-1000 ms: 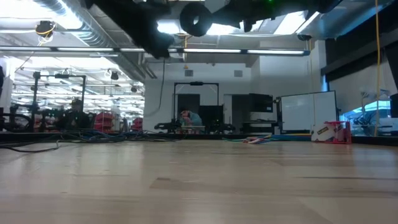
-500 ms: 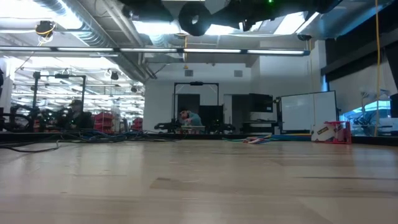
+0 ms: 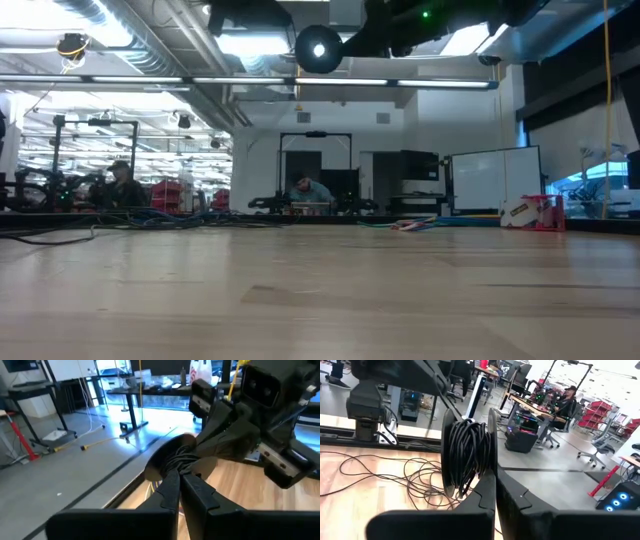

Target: Coiling cords

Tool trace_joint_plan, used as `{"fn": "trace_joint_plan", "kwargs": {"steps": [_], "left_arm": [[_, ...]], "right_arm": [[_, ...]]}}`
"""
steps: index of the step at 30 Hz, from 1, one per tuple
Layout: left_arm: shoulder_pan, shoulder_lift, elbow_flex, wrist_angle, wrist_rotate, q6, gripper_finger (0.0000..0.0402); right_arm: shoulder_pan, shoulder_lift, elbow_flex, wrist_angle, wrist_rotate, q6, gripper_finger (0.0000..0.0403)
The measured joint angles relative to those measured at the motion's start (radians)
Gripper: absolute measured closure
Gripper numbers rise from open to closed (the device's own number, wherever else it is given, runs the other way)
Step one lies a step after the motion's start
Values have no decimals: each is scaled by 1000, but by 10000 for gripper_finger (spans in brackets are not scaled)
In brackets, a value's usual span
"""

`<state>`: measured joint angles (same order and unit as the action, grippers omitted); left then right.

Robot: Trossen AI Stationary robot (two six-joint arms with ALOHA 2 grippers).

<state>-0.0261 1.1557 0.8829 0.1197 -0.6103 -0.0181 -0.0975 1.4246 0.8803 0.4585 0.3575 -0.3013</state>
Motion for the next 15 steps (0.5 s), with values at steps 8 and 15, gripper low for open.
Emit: {"fn": "trace_joint_plan", "kwargs": {"steps": [8,15], "left_arm": [[-7,19,0,70,-3,-29,393],[-7,106,0,259,11,-28,387]], "right_arm": [[-1,0,0,13,15,-1,398],[-1,0,0,12,-8,0,398]]}}
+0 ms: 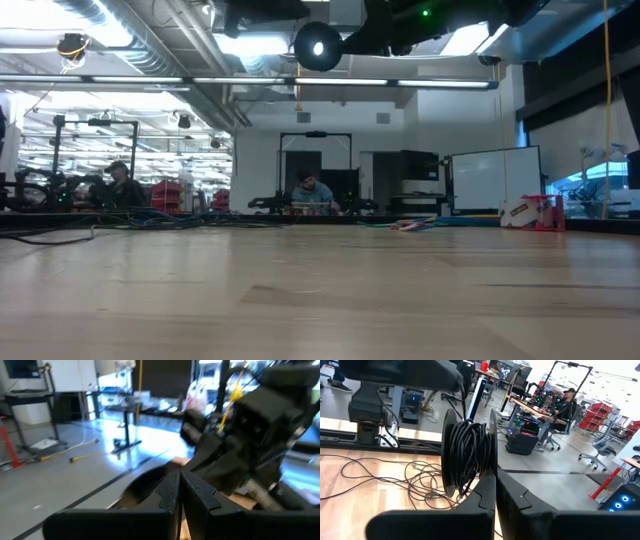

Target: Coiling cords

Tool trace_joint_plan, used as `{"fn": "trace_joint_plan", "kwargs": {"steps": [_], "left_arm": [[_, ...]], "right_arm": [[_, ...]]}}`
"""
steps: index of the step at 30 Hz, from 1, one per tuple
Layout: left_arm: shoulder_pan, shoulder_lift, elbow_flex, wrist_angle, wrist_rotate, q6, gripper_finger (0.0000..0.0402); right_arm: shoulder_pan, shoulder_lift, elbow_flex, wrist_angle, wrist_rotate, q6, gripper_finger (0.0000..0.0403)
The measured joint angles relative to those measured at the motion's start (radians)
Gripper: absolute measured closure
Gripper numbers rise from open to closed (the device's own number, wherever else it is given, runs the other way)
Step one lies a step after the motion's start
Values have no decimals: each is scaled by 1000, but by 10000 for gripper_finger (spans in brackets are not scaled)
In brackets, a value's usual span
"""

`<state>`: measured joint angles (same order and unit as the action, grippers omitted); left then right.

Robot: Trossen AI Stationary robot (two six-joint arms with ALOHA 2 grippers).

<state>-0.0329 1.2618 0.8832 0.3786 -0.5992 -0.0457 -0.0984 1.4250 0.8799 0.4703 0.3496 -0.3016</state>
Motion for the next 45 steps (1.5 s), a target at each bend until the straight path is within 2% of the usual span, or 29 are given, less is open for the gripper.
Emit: {"fn": "trace_joint_plan", "kwargs": {"steps": [9,16,31,39,45], "left_arm": [[-4,123,1,185,13,37,387],[-9,225,1,266,13,72,386],[-5,368,1,205,13,128,386],[-5,366,1,88,12,207,384],[-4,365,1,76,13,192,330]], "right_arm": [[0,1,-1,-3,26,6,398],[0,1,-1,5,26,28,398],[0,1,-1,8,25,34,398],[0,1,-1,-2,25,32,398],[0,1,-1,-2,25,27,398]]}}
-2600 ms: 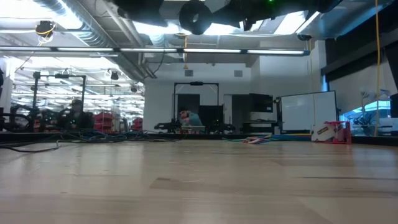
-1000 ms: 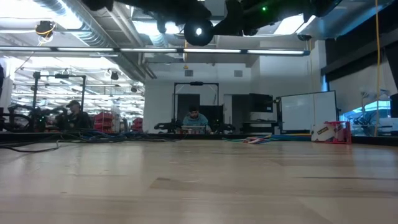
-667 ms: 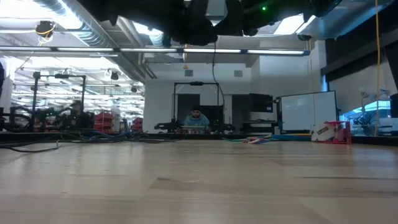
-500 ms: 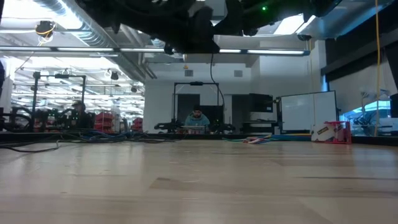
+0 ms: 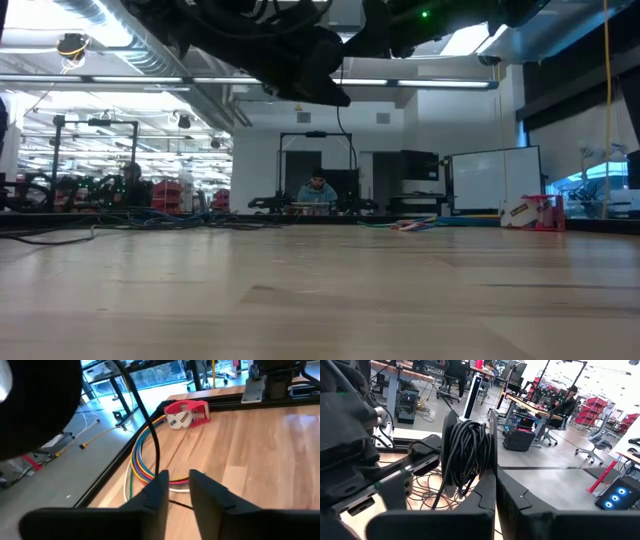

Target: Coiling cords

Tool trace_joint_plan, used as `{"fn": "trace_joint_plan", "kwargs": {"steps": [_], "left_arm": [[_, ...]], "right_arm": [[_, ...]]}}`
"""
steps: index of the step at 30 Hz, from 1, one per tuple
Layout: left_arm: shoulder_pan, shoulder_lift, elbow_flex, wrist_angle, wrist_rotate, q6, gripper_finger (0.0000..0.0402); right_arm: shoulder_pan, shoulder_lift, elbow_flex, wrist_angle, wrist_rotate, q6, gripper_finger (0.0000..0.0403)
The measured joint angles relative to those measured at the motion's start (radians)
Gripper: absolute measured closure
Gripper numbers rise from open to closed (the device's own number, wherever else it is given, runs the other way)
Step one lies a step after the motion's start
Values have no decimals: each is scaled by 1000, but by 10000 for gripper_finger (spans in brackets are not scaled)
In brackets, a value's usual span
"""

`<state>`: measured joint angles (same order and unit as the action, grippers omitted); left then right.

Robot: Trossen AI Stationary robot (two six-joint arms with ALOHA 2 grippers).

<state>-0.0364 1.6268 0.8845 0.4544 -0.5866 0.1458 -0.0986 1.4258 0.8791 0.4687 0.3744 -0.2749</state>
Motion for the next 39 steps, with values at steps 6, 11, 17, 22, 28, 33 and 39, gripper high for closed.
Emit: {"fn": "trace_joint_plan", "kwargs": {"steps": [6,11,17,22,28,33,39], "left_arm": [[5,2,-1,-66,0,12,284],[19,6,-1,-63,0,-12,279],[26,6,-1,-64,-1,-39,279],[30,6,-1,-63,-1,-41,282],[30,6,-1,-57,0,-41,354],[32,10,-1,-57,0,-42,393],[57,55,0,-99,-3,-78,397]], "right_arm": [[0,0,0,2,0,-14,398],[0,0,0,2,0,-20,398],[0,0,0,2,0,-20,398],[0,0,0,2,0,-20,398],[0,0,0,8,0,-20,398],[0,0,0,9,-1,-20,398],[0,0,0,1,-1,-31,398]]}}
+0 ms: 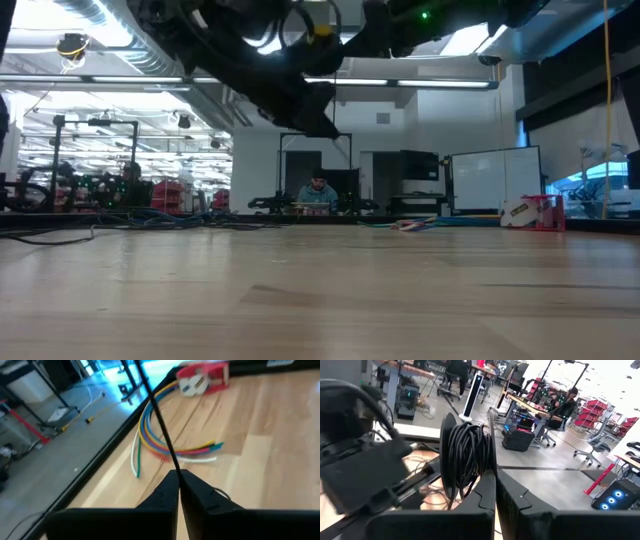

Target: Coiling cords

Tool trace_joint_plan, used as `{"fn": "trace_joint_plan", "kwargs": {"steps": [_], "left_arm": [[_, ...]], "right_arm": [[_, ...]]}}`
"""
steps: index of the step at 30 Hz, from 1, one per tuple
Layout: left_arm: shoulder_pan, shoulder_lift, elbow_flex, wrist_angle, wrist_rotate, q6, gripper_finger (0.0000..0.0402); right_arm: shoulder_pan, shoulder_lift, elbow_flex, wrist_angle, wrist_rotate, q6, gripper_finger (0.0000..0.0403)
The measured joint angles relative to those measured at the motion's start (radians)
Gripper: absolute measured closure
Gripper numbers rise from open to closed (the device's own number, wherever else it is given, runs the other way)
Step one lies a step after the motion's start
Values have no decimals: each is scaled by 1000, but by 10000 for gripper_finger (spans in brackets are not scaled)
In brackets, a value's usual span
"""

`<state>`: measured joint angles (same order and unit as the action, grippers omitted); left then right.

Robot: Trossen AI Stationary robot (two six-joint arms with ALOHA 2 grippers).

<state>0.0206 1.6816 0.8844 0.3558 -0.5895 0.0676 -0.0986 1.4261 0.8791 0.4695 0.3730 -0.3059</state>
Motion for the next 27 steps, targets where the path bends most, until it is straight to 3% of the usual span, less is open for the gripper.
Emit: {"fn": "trace_joint_plan", "kwargs": {"steps": [3,11,19,27], "left_arm": [[12,5,2,-35,-17,-12,396],[14,-1,1,-61,-194,62,399],[14,-62,-2,-71,-411,322,386],[10,-147,-2,-64,-525,590,393]], "right_arm": [[0,1,0,-4,0,-11,398],[0,1,0,-1,-23,-15,398],[0,-2,2,17,-78,-13,398],[0,-2,2,4,-79,-13,398]]}}
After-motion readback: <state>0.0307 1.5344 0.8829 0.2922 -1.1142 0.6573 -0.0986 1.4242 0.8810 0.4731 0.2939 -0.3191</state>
